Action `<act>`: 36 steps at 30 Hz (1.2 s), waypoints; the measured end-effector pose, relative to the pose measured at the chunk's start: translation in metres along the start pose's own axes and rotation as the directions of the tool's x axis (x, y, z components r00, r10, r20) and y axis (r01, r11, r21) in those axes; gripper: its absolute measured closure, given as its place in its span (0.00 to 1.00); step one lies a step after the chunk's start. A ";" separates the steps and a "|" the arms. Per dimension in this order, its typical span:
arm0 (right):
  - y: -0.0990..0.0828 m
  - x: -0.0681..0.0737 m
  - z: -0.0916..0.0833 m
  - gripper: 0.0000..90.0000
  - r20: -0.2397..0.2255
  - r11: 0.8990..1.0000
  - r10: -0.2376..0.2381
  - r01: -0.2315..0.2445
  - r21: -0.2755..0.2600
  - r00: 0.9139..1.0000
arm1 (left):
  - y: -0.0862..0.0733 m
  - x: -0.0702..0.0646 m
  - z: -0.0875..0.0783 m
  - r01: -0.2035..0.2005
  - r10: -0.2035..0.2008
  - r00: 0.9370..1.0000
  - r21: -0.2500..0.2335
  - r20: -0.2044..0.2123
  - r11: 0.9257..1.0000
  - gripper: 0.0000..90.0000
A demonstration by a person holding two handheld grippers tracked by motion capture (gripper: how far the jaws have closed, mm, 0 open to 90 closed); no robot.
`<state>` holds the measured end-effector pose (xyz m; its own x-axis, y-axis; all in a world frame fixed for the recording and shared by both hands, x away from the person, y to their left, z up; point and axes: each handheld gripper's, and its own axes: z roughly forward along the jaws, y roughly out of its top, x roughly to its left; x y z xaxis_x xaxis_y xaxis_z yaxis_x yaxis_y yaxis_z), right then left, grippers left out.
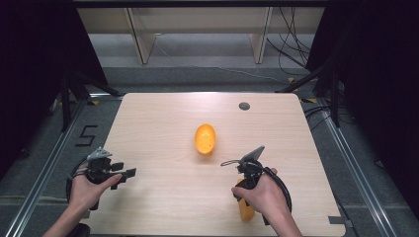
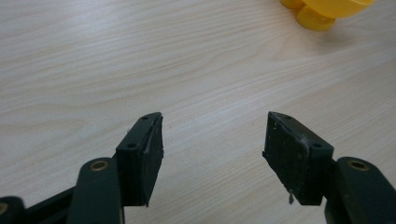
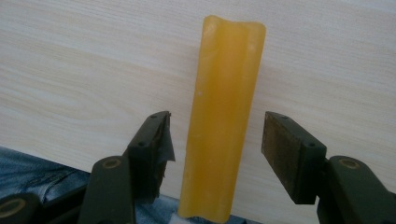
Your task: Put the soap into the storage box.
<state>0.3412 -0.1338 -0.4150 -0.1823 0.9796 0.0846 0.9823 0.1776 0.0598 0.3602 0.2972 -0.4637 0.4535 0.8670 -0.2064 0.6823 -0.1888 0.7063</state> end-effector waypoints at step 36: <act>0.007 0.006 0.002 0.69 -0.032 0.990 0.138 -0.139 -0.028 0.990 | -0.002 0.002 0.000 -0.031 0.031 0.999 0.037 -0.007 0.999 0.40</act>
<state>0.3469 -0.1270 -0.4163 -0.0464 0.9912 0.1241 0.9965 0.0372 0.0754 0.3599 0.2991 -0.4657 0.4706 0.8638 -0.1799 0.6890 -0.2324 0.6865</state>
